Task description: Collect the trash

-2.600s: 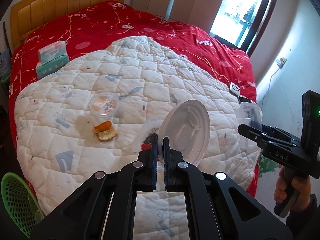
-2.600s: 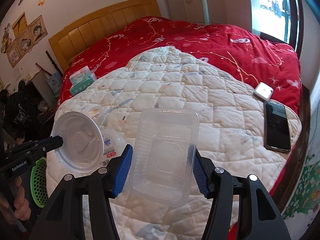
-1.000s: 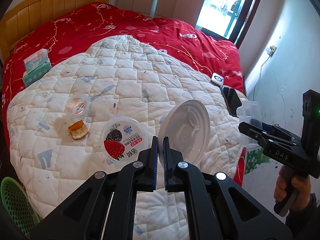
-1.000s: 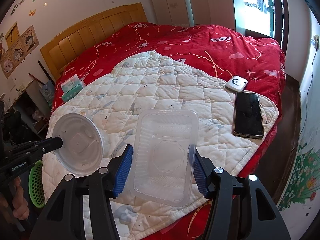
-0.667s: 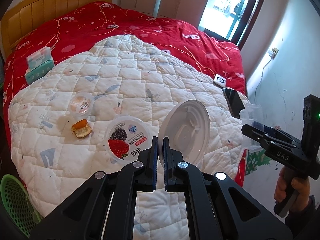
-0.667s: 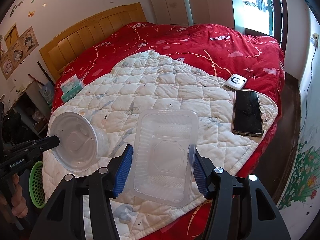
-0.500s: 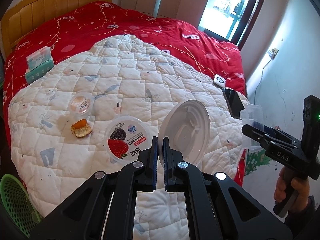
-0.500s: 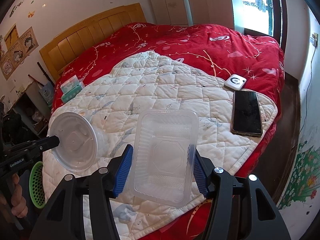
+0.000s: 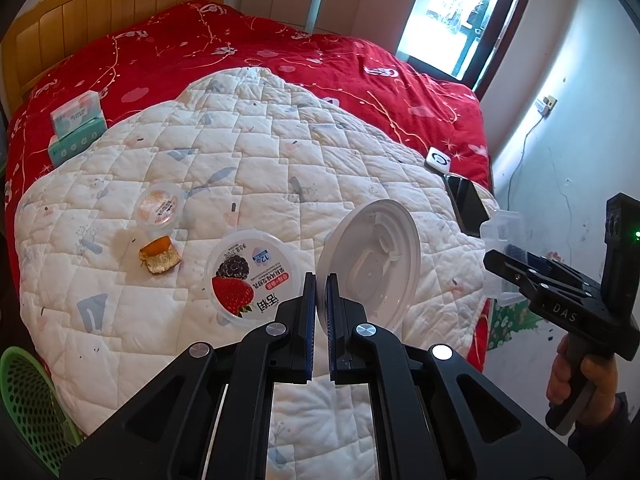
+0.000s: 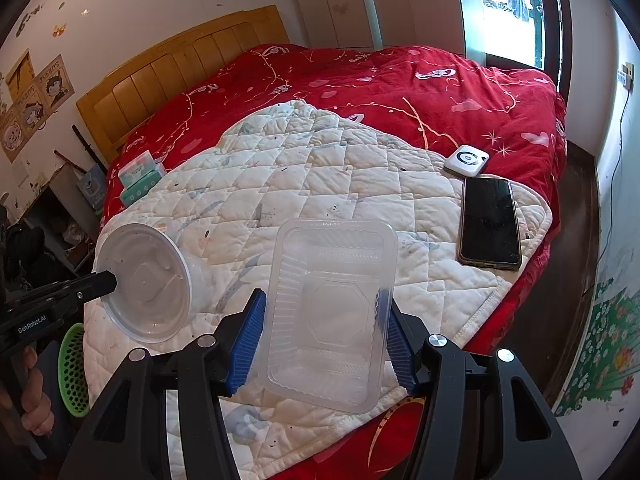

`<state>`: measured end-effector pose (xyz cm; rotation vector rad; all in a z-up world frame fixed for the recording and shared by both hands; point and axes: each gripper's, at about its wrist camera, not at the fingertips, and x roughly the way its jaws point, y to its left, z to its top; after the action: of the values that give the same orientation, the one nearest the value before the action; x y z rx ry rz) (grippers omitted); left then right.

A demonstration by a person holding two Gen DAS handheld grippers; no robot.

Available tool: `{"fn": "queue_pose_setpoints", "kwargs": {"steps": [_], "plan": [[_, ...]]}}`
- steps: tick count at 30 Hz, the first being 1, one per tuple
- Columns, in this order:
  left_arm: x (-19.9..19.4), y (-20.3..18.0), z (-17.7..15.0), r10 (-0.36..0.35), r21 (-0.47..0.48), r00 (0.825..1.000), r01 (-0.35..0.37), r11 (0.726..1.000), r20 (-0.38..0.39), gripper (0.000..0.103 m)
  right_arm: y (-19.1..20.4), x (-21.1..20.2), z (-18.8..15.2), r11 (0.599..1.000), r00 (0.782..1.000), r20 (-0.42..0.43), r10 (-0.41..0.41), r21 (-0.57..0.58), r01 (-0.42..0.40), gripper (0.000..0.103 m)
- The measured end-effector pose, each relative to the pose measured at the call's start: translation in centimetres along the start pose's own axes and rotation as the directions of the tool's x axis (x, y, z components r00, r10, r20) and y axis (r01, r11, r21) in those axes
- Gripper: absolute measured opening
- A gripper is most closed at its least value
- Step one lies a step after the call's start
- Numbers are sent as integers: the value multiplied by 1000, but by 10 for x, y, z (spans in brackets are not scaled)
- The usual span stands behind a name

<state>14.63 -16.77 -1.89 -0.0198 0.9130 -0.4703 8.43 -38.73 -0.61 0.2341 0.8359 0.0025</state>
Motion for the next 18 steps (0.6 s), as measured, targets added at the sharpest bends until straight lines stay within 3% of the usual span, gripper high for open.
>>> {"fn": "queue_pose_setpoints", "kwargs": {"steps": [18], "plan": [[-4, 13, -2, 15, -21, 1000, -15, 1000, 0, 4, 3, -1, 0, 1000, 1000, 1, 2, -4, -2, 55]]}}
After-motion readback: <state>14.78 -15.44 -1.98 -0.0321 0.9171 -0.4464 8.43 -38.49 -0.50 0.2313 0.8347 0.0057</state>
